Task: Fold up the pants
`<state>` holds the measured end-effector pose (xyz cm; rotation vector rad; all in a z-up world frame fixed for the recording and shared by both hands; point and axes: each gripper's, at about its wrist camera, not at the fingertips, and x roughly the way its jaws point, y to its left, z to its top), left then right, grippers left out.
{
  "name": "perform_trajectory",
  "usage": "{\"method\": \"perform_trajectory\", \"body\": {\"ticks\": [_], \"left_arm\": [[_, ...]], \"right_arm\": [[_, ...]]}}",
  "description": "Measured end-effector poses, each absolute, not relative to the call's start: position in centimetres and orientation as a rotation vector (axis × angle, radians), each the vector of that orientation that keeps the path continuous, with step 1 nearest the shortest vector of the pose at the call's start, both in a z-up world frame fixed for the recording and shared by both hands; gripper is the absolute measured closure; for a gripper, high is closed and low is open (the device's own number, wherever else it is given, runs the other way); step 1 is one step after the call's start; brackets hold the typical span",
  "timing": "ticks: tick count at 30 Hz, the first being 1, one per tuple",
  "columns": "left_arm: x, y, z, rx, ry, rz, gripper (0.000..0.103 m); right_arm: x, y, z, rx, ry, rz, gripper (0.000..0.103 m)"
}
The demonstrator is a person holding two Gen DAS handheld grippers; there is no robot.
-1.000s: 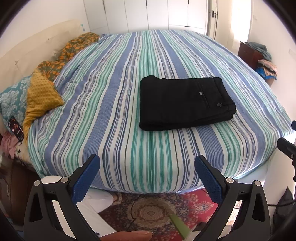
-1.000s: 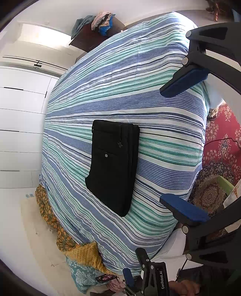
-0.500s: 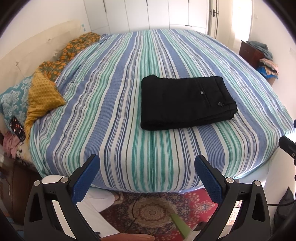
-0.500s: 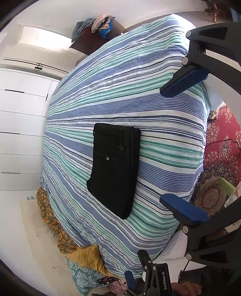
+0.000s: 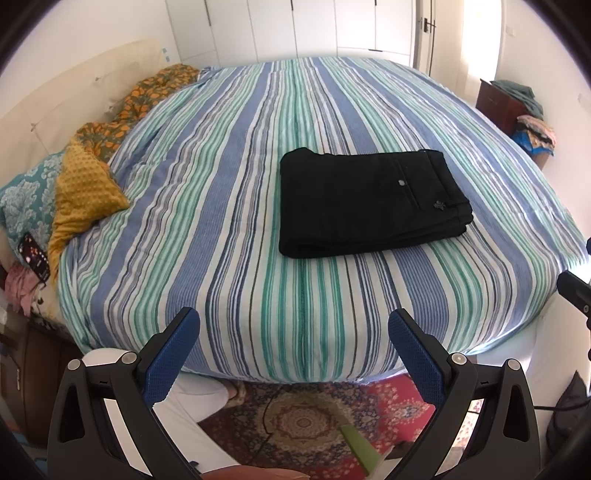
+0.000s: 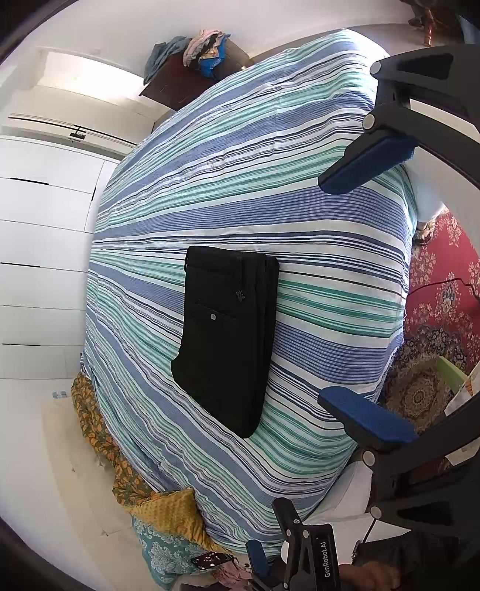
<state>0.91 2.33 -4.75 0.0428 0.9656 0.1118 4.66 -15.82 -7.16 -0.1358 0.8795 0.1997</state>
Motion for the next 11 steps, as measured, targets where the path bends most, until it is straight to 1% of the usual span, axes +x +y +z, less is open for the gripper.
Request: {"method": "perform_trajectory", "body": {"ticks": [11], "left_arm": [[0.77, 2.09, -4.59, 0.045, 0.956, 0.112, 0.001]], "right_arm": [[4.73, -16.03, -7.29, -0.127, 0.877, 0.192, 0.0]]}}
